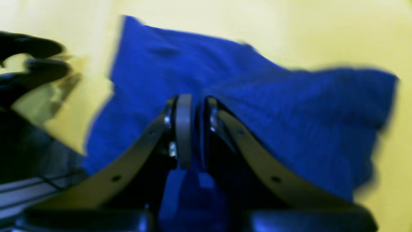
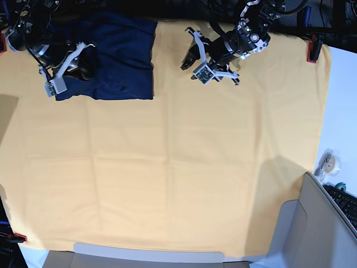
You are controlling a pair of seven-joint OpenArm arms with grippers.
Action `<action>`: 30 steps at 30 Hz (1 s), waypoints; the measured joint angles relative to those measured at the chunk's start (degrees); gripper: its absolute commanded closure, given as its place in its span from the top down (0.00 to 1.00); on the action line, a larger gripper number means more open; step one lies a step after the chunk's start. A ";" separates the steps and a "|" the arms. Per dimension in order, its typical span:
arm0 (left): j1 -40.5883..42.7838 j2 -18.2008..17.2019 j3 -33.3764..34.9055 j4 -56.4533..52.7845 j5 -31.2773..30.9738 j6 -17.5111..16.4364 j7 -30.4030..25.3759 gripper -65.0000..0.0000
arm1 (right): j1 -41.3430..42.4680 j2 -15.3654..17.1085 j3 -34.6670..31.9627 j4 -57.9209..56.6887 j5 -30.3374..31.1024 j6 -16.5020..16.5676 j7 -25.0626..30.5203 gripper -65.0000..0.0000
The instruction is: Fold the T-shirt properly
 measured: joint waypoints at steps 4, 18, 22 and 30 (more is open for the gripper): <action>-0.35 -0.02 -0.44 0.00 0.00 0.02 0.26 0.33 | 1.03 -1.75 -4.94 0.07 0.02 -0.02 0.00 0.08; -0.28 0.02 -0.52 -0.04 -0.04 -0.15 -0.09 0.33 | 3.10 -3.37 -21.03 0.11 -5.22 -1.33 4.31 0.08; -0.28 0.04 -1.01 -0.04 -0.04 -0.17 -0.07 0.33 | 3.19 -3.56 -24.26 -0.02 -10.03 -1.31 5.44 0.09; -0.26 0.07 -1.18 -0.04 -0.04 -0.02 -0.04 0.33 | 3.28 -8.11 -26.53 -0.07 -23.15 -1.51 5.53 0.09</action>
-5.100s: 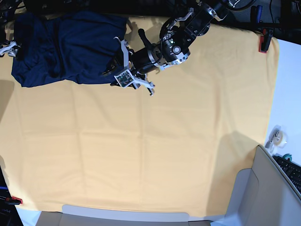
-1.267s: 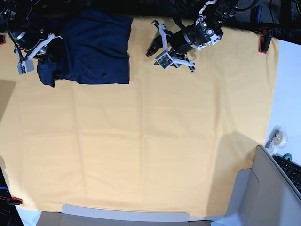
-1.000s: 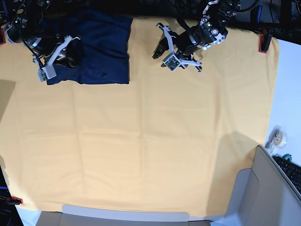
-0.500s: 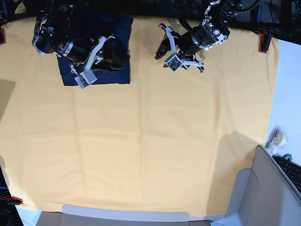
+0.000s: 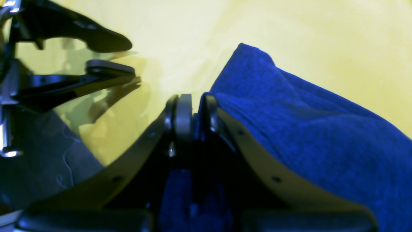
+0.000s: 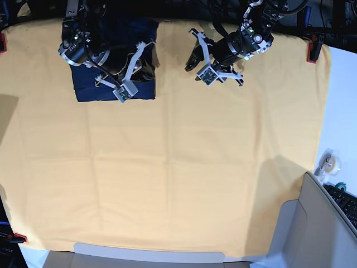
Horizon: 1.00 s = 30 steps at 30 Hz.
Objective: Fold the T-shirt properly
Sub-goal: 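Press and smooth the folded navy shirt with the right gripper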
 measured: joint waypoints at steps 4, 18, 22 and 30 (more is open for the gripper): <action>-0.02 0.00 0.00 0.00 0.00 0.00 -0.02 0.33 | 0.15 -0.09 -2.56 0.00 -0.39 0.00 0.09 0.09; 1.07 0.35 0.00 -0.04 0.00 -0.04 0.17 0.33 | 2.99 -2.19 -2.47 -1.18 -0.83 0.00 0.24 0.09; 1.03 0.33 0.00 -0.04 0.00 0.02 0.09 0.33 | 3.89 -2.29 -2.47 -5.35 -0.85 0.00 0.31 0.09; 1.09 0.33 0.00 -0.04 0.00 0.00 0.11 0.33 | 5.81 -2.10 -2.73 -9.05 -0.85 0.00 0.24 0.48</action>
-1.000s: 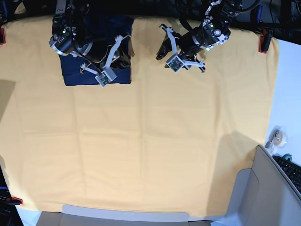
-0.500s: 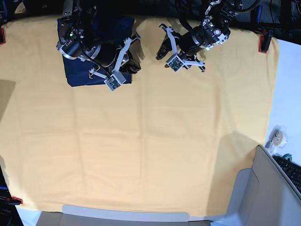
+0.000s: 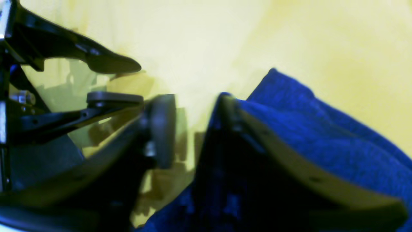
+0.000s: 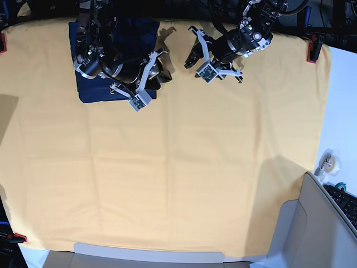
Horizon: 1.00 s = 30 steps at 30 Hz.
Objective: Fold the T-shirt properly
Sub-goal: 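Press and smooth the folded navy shirt with the right gripper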
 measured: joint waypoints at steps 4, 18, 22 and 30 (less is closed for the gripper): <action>-0.04 0.00 0.00 0.00 -0.02 0.02 -0.15 0.33 | 0.87 -0.02 -0.15 0.17 0.15 0.00 -0.20 0.68; -0.02 0.13 0.00 0.00 0.00 0.00 -0.13 0.33 | 1.77 0.81 -0.17 8.48 9.57 0.61 -0.39 0.69; -0.02 0.15 0.00 0.00 0.00 0.00 -0.11 0.33 | 2.03 2.21 -0.04 8.46 10.27 0.59 -0.46 0.69; 1.09 0.26 0.02 -0.02 -0.04 -0.17 0.22 0.33 | 1.70 3.65 -0.15 8.41 10.56 0.61 -0.46 0.69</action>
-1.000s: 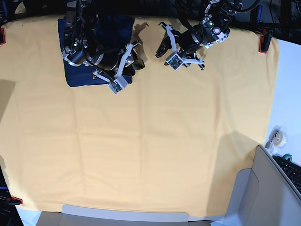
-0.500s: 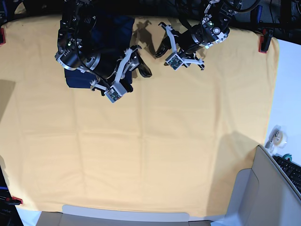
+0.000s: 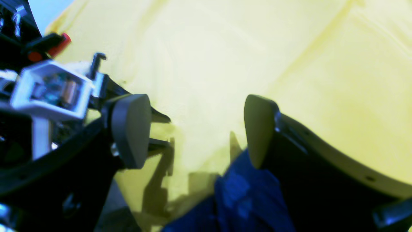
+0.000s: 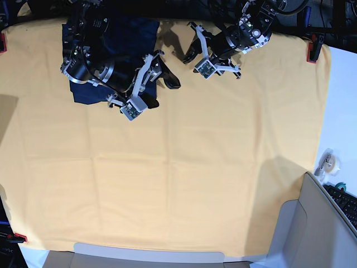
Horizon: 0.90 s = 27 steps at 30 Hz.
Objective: Fold the T-shirt properly
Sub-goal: 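Press and smooth the folded navy shirt with the right gripper, then move the left gripper to the bundle's edge beside the right gripper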
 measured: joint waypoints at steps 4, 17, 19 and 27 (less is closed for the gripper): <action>-0.02 0.00 0.00 0.00 0.02 0.20 -0.22 0.33 | -0.02 2.27 -0.17 0.20 1.25 0.00 0.04 0.69; 1.27 -0.11 -0.13 0.02 0.07 0.20 -0.24 0.33 | -4.22 23.17 17.11 0.92 14.95 0.02 0.02 0.69; 2.12 -0.02 -0.52 0.17 -0.22 0.20 -0.31 0.33 | -5.03 24.98 22.29 0.92 15.06 0.02 0.09 0.69; 5.92 8.61 -10.97 8.07 -3.39 -1.88 16.46 0.43 | -8.22 26.14 32.94 -2.43 15.28 0.02 0.31 0.69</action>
